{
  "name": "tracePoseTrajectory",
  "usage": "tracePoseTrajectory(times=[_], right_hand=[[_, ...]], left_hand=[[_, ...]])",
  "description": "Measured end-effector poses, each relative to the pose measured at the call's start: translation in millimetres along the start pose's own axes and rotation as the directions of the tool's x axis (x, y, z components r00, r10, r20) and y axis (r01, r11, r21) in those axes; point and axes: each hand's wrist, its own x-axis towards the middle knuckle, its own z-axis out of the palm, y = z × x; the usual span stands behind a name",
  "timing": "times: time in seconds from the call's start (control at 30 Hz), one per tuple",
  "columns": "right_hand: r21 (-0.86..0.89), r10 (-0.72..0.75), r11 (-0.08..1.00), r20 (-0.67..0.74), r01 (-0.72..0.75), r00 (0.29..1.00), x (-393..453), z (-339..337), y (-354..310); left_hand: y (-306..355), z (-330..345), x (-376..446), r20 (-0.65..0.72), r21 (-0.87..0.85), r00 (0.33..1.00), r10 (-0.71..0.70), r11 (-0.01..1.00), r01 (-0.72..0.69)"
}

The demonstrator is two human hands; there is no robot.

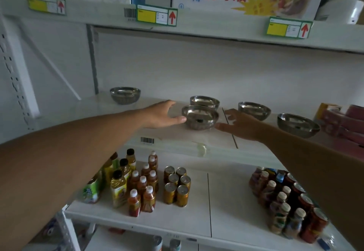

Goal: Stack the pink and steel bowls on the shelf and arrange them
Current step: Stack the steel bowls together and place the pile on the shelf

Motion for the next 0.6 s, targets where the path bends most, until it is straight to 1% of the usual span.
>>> tracePoseTrajectory(times=[0.17, 0.33, 0.5, 0.6], right_hand=[[0.042, 0.019, 0.999, 0.027, -0.020, 0.999, 8.0, 8.2, 6.3], [0.083, -0.007, 0.997, 0.062, 0.002, 0.998, 15.5, 5.0, 18.1], [0.067, -0.064, 0.996, 0.044, 0.061, 0.997, 30.1, 4.9, 33.4], [0.078, -0.129, 0.989, 0.069, 0.124, 0.989, 40.1, 8.9, 40.8]], left_hand=[[-8.1, 17.7, 8.9, 0.014, -0.028, 0.999, -0.039, 0.999, 0.039], [1.9, 25.5, 17.0, 0.022, -0.051, 0.995, -0.095, 0.994, 0.096], [21.2, 31.1, 27.9, 0.011, -0.063, 0.992, -0.129, 0.990, 0.129], [24.0, 38.6, 31.5, 0.028, -0.074, 0.987, -0.159, 0.984, 0.161]])
